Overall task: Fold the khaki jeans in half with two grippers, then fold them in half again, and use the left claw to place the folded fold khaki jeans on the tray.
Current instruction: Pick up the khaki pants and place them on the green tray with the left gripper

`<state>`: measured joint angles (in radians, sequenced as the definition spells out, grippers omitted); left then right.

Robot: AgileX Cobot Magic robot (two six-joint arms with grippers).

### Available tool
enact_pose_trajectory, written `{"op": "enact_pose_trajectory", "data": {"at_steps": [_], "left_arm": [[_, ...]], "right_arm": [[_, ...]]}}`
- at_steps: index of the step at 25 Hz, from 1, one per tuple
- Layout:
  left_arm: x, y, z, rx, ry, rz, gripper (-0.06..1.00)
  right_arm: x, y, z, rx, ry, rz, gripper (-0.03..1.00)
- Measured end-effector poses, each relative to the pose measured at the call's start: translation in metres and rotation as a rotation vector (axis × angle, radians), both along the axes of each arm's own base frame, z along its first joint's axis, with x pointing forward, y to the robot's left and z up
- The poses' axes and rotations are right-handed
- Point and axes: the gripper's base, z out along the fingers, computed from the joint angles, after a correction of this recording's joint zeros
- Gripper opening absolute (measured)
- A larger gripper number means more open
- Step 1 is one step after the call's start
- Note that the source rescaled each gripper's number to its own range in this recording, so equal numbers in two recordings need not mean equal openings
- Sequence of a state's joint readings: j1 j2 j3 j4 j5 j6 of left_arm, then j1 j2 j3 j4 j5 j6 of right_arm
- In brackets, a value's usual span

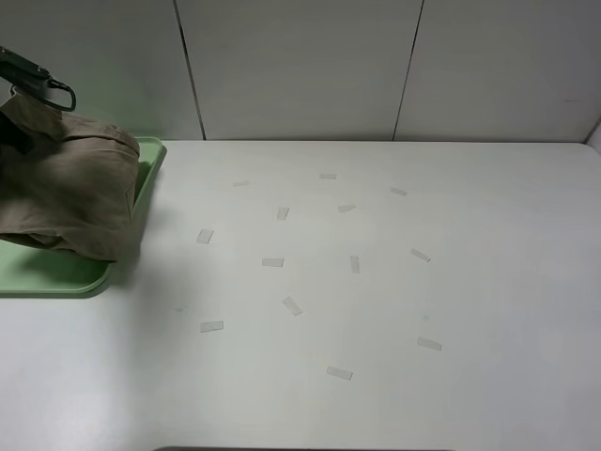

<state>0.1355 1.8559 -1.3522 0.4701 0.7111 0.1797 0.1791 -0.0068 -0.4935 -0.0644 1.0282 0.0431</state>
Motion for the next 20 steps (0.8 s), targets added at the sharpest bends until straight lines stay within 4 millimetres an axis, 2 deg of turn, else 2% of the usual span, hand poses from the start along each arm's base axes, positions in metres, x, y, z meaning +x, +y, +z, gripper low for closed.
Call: {"op": "enact_pose_trajectory", "data": {"at_steps": [17, 19, 20], "left_arm": [[0.0025, 0.0053, 0.0012, 0.006, -0.038, -0.006, 0.0], [0.0025, 0.0051, 0.0011, 0.004, -0.038, -0.005, 0.03], [0.0026, 0.0049, 0.0011, 0.0, -0.04, -0.003, 0.08]], "right_arm": [[0.0, 0.0, 0.0, 0.0, 0.0, 0.0, 1.0], [0.0, 0.0, 0.0, 0.0, 0.0, 0.0, 1.0], [0.0, 0.0, 0.0, 0.0, 0.0, 0.0, 1.0]]}}
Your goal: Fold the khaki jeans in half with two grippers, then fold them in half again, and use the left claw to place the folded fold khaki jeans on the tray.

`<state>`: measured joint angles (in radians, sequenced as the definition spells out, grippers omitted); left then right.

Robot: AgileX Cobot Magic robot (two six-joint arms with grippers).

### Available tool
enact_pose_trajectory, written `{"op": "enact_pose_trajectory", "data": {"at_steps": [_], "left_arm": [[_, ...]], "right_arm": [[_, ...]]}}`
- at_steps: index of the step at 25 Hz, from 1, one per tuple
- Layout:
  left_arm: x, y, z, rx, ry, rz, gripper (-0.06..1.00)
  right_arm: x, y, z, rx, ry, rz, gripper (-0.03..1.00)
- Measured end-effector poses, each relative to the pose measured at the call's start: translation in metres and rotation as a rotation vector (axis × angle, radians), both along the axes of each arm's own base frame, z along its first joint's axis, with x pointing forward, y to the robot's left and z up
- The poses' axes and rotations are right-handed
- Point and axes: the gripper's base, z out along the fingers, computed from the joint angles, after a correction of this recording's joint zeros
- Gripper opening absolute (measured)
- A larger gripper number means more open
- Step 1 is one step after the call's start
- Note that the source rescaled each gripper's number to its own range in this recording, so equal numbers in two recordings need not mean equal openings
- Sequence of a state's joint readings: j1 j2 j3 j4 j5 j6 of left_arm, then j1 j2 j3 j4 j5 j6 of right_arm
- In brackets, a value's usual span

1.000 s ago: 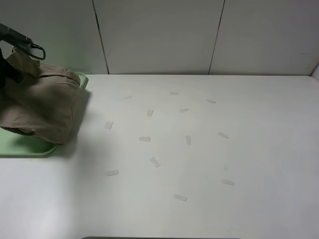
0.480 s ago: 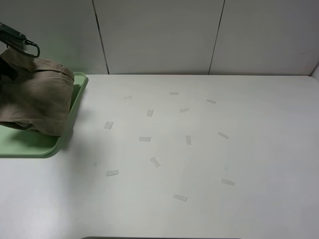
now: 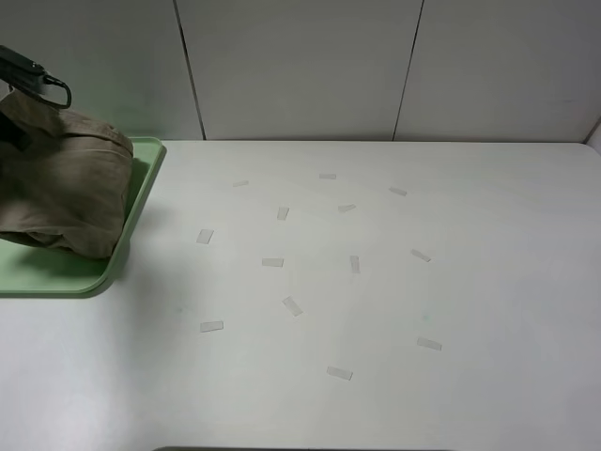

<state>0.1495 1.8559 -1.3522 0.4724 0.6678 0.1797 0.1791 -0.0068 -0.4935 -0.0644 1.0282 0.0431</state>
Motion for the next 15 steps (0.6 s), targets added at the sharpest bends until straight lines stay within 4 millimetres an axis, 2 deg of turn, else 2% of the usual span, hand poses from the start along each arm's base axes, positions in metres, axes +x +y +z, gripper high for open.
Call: {"op": "enact_pose_trajectory", "data": {"at_steps": [4, 5, 7, 10, 15], "left_arm": [[0.0003, -0.0015, -0.0005, -0.025, -0.011, 0.016, 0.49], [0.0003, -0.0017, -0.0005, -0.031, -0.016, 0.03, 0.63], [0.0003, -0.0018, -0.0006, -0.043, -0.027, 0.058, 0.78], [0.0003, -0.002, -0.0007, -0.052, -0.034, 0.077, 0.85], [-0.0006, -0.0021, 0.0027, -0.053, -0.044, 0.082, 0.87]], "right_arm": [[0.0, 0.0, 0.0, 0.0, 0.0, 0.0, 1.0], [0.0, 0.0, 0.0, 0.0, 0.0, 0.0, 1.0], [0.0, 0.0, 0.0, 0.0, 0.0, 0.0, 1.0], [0.0, 0.0, 0.0, 0.0, 0.0, 0.0, 1.0], [0.0, 0.0, 0.0, 0.0, 0.0, 0.0, 1.0]]}}
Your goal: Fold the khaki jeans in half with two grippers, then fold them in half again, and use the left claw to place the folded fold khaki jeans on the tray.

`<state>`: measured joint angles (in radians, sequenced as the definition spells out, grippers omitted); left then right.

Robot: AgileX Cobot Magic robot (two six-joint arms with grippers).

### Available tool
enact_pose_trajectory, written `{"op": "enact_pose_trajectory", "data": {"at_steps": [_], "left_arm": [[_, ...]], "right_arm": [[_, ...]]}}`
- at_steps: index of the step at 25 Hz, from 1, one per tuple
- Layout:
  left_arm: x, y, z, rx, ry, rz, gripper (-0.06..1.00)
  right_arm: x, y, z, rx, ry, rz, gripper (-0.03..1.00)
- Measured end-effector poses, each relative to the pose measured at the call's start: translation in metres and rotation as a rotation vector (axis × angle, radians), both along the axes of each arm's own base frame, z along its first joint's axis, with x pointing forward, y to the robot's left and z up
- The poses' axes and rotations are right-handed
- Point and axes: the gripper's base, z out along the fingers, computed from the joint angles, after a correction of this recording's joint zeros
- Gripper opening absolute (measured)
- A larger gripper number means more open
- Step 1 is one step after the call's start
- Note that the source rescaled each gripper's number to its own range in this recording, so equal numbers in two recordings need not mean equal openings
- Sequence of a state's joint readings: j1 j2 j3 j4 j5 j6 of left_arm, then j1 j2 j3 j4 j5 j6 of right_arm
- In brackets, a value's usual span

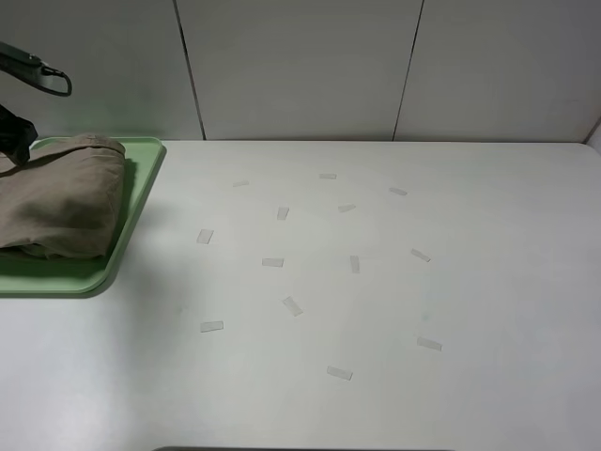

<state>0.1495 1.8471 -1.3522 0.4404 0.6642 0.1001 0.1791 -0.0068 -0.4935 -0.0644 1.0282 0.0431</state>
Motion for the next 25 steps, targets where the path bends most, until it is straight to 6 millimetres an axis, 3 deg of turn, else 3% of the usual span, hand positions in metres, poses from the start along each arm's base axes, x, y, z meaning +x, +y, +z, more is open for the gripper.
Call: {"op": "enact_pose_trajectory", "data": {"at_steps": [5, 10, 17, 25], "left_arm": [[-0.008, -0.002, 0.032, 0.01, -0.095, -0.001, 0.88], [-0.032, -0.006, 0.086, 0.02, -0.262, 0.015, 0.88], [-0.101, -0.016, 0.15, 0.018, -0.483, 0.055, 0.88], [-0.193, -0.038, 0.192, -0.07, -0.691, 0.049, 0.88]], "right_arm": [[0.0, 0.0, 0.0, 0.0, 0.0, 0.0, 1.0], [0.0, 0.0, 0.0, 0.0, 0.0, 0.0, 1.0], [0.0, 0.0, 0.0, 0.0, 0.0, 0.0, 1.0], [0.0, 0.0, 0.0, 0.0, 0.0, 0.0, 1.0]]}}
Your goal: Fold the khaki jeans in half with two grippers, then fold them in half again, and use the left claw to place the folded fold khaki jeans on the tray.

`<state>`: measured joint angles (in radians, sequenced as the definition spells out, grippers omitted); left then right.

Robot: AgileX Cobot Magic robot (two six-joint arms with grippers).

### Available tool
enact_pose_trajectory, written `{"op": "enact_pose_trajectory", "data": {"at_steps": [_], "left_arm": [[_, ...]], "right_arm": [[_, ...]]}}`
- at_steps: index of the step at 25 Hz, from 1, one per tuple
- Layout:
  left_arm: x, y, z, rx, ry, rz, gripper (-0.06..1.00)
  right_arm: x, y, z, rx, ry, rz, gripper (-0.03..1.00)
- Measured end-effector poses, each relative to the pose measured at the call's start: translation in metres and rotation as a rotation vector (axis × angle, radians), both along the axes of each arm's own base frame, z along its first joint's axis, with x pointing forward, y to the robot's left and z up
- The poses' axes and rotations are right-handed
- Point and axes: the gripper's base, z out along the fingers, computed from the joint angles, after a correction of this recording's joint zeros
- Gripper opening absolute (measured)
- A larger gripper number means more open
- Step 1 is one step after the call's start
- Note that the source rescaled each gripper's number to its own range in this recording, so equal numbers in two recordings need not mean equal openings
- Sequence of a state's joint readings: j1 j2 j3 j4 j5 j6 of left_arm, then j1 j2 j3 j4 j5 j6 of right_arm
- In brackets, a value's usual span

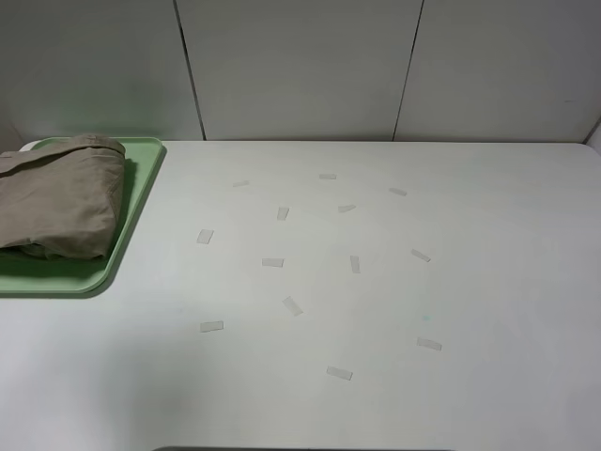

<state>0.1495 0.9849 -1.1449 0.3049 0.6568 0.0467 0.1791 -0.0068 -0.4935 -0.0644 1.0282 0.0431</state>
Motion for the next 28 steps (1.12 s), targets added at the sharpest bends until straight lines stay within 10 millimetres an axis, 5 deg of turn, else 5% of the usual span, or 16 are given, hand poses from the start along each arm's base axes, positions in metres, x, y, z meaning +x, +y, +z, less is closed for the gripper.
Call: {"op": "enact_pose_trajectory", "data": {"at_steps": [8, 17, 28], "left_arm": [[-0.085, -0.021, 0.007, -0.03, -0.098, -0.077, 0.99], [-0.168, -0.033, -0.027, -0.074, -0.119, -0.046, 1.0], [-0.197, -0.054, -0.053, -0.267, -0.066, -0.143, 1.0]], "right_arm": [[0.0, 0.0, 0.0, 0.0, 0.0, 0.0, 1.0], [0.0, 0.0, 0.0, 0.0, 0.0, 0.0, 1.0], [0.0, 0.0, 0.0, 0.0, 0.0, 0.0, 1.0]]}}
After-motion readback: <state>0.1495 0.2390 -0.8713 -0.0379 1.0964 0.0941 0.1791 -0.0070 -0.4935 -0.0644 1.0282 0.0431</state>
